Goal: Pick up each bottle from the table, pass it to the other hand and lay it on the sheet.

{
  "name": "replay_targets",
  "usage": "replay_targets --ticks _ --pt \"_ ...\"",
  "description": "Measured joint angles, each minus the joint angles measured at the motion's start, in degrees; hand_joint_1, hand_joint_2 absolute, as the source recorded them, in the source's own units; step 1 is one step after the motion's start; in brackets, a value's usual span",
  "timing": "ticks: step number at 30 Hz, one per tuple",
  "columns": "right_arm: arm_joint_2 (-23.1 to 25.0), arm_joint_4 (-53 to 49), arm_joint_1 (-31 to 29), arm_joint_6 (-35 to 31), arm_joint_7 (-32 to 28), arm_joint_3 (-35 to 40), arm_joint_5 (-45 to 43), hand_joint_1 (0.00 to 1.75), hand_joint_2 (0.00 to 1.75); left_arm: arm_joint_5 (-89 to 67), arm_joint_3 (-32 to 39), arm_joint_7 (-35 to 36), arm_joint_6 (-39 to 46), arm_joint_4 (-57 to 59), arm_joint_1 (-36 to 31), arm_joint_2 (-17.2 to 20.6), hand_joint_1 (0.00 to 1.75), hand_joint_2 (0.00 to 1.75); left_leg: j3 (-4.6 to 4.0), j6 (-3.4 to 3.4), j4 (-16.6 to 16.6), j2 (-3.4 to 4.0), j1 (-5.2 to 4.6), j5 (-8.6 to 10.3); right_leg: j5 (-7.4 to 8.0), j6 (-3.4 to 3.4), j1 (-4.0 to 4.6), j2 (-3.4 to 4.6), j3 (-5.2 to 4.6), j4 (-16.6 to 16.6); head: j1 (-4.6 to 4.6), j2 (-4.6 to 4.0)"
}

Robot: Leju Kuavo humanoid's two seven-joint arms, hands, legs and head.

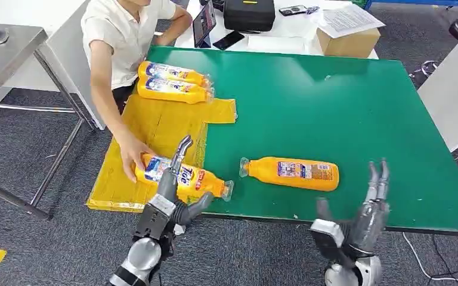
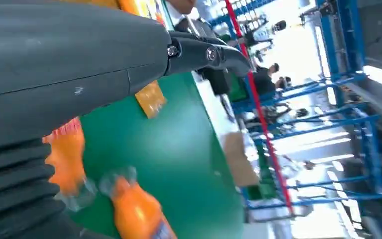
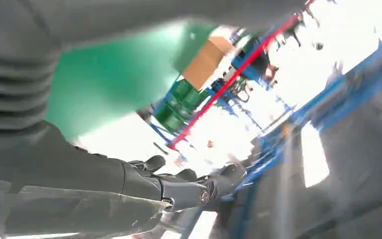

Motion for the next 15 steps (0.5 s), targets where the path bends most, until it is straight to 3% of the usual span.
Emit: replay_targets --ticks 6,15 --pt "-4.84 9.51 -4.05 -0.04 0.17 -3.69 8.63 0.0 1.75 1.05 -3.1 -1.0 0.35 -2.05 1.56 -0.26 0.0 1.75 0.0 0.02 0.0 -0.01 -0.03 0.01 0.03 0.03 -0.02 0.0 0.03 0.0 0.02 0.0" --pt "-9.18 19.71 -8.32 -0.09 1.55 -5.18 10.65 0.0 1.75 0.43 -4.81 -1.2 0.7 -2.47 1.94 -0.26 0.0 1.75 0.0 0.02 0.02 -0.01 -0.02 0.01 0.03 0.03 0.0 0.0 0.02 0.01 0.02 0.0"
